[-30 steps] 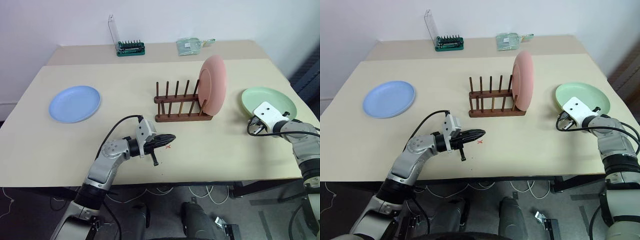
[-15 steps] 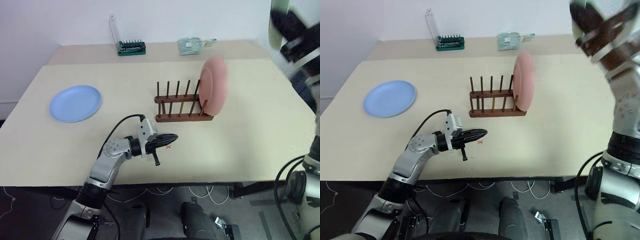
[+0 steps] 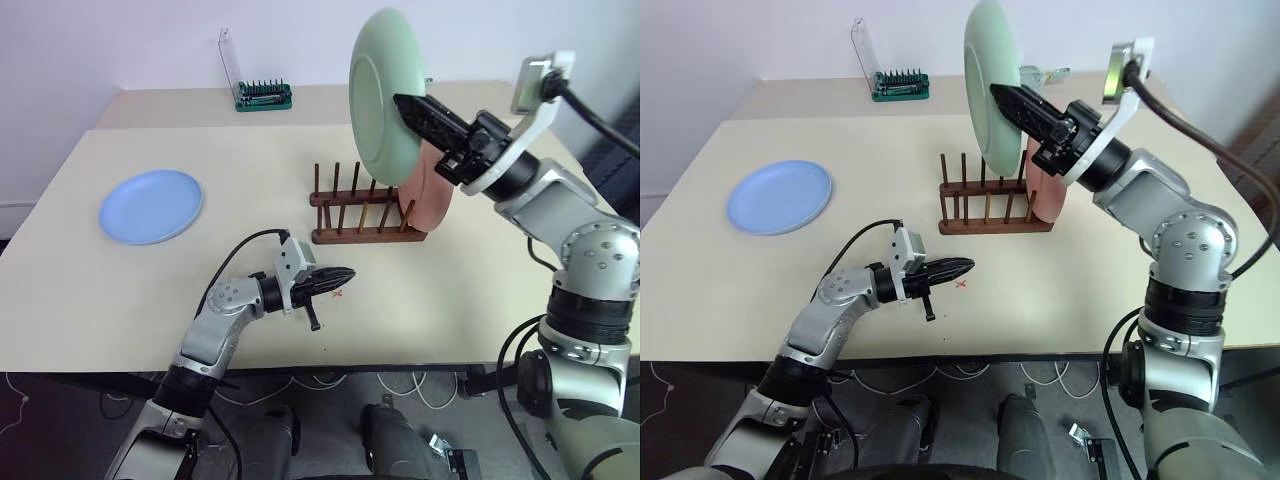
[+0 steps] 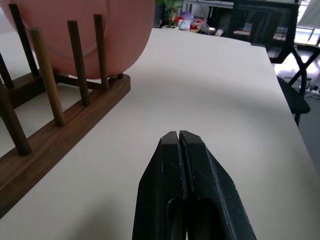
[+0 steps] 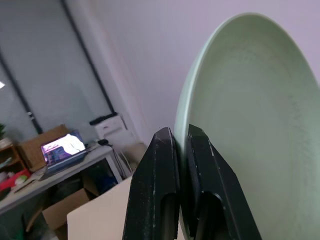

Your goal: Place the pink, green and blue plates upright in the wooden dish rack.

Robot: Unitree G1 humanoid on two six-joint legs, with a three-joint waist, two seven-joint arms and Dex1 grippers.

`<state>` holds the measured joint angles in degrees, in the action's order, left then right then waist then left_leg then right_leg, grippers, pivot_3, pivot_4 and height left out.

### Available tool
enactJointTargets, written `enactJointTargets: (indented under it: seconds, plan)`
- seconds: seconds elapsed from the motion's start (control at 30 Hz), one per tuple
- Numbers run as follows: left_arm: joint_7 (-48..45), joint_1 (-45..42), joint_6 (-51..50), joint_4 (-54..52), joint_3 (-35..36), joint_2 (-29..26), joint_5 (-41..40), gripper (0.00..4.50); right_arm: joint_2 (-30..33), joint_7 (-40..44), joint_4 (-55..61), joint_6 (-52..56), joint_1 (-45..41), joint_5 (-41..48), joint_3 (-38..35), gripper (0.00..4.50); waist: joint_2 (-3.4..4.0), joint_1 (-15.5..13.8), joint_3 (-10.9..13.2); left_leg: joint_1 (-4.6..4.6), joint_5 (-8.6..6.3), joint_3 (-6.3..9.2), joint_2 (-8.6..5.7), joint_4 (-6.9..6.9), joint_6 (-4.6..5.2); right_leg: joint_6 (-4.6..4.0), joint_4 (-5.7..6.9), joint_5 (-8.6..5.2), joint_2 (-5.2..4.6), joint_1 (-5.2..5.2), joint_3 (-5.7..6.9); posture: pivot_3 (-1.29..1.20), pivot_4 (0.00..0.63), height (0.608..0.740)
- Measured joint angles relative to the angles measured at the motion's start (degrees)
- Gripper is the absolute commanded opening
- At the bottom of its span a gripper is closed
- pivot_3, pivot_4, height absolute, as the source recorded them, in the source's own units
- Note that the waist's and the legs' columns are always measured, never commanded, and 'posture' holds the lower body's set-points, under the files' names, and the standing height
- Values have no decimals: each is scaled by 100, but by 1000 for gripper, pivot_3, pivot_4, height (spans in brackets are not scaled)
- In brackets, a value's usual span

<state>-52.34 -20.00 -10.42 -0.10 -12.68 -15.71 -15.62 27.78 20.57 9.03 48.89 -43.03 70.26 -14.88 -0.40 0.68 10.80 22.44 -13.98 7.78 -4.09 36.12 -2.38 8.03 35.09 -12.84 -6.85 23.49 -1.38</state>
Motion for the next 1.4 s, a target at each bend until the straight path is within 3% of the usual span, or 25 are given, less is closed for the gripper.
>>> enactJointTargets:
  seconds: [0.27, 0.53, 0.63, 0.8, 1.03, 1.3, 1.4]
  plan:
    - [26, 12, -1, -4, 2, -6, 0, 0, -249, -362, -933, 122, -48, -382, 56, 39, 1, 11, 1, 0, 0, -1, 1, -1, 0, 0, 2, 0, 2, 2, 0, 0, 150, 740]
    - [49, 23, -1, -6, 3, -37, -1, 0, -437, -789, -1068, 330, -131, -373, -87, 39, 1, 12, 1, 0, 0, 0, 1, -2, 0, 0, 2, 0, 2, 2, 0, 0, 150, 740]
    - [49, 29, -1, -5, 5, -53, -1, 0, -501, -866, -1063, 334, -131, -375, -123, 992, 1, 14, 1, 0, 0, 0, 1, -2, 0, 0, 2, 0, 2, 3, 0, 0, 150, 740]
    - [48, 28, -1, -5, 5, -51, -1, 0, -537, -901, -1015, 336, -131, -426, -122, 3475, 2, 18, 1, 0, 0, 0, 1, -3, 0, 0, 4, 0, 3, 4, 0, 0, 150, 740]
    - [40, 31, -1, -7, 5, -63, -1, 0, -126, -708, -578, 182, -290, -1132, 119, 3475, 4, 17, 2, 1, 0, -2, 1, -4, 0, 1, 3, 0, 3, 6, 0, 0, 150, 740]
    - [522, -15, 160, 80, 102, 29, 149, 0, 1187, 266, 105, -872, -437, -3159, 1099, 3475, 3, 11, 3, 1, 0, -4, 1, -3, 0, 3, -1, -2, 3, 4, 0, 0, 150, 740]
    - [1081, -169, 331, 317, 524, 87, 243, 898, 1523, 813, 341, -1440, -424, -3865, 1476, 3528, 2, 41, 3, 1, 0, -6, 4, -5, 0, 4, 0, -2, 3, 7, 0, 0, 150, 740]
